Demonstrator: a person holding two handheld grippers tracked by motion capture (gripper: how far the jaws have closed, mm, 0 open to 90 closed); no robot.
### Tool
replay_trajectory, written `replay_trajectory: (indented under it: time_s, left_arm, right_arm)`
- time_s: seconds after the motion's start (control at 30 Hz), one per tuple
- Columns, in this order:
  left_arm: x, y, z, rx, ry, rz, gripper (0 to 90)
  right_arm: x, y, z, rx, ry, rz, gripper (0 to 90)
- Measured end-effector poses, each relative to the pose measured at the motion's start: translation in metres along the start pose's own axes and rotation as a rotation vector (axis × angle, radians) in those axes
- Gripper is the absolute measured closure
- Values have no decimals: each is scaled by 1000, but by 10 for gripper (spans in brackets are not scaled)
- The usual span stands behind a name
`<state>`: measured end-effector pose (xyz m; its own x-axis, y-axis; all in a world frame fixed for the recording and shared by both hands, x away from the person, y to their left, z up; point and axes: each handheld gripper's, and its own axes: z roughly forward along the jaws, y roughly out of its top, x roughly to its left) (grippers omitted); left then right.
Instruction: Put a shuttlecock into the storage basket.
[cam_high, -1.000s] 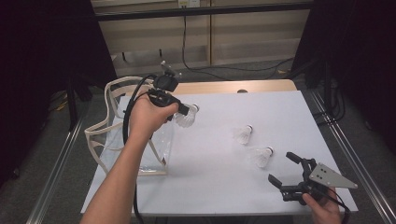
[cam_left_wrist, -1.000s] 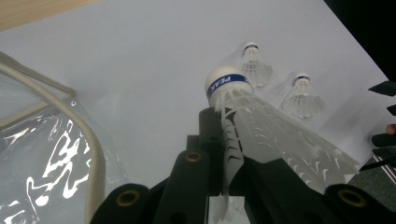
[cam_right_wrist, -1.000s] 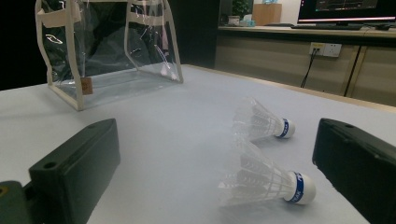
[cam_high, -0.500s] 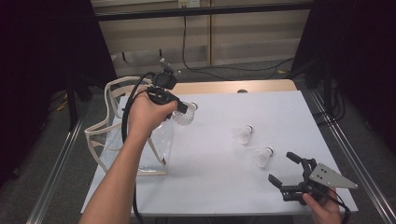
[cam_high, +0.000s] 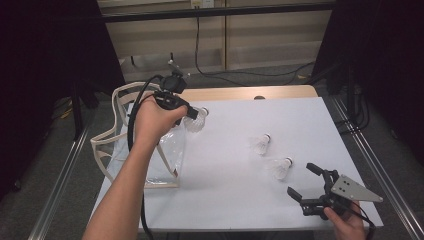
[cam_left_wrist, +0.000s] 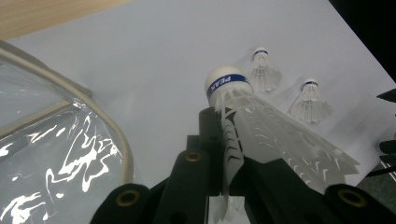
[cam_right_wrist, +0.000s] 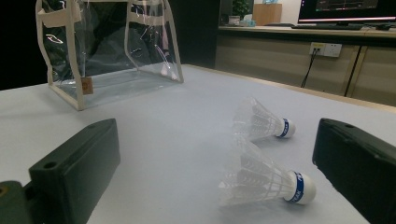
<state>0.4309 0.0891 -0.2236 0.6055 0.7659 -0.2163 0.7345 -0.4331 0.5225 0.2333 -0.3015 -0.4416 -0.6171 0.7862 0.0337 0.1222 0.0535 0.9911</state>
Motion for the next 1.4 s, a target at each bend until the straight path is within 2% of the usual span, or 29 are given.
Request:
replay_trajectory:
  time_s: [1.4]
  left_arm:
    - [6,13,-19,-10,33,-19,893]
  right_arm:
    - [0,0,0,0,1,1,6]
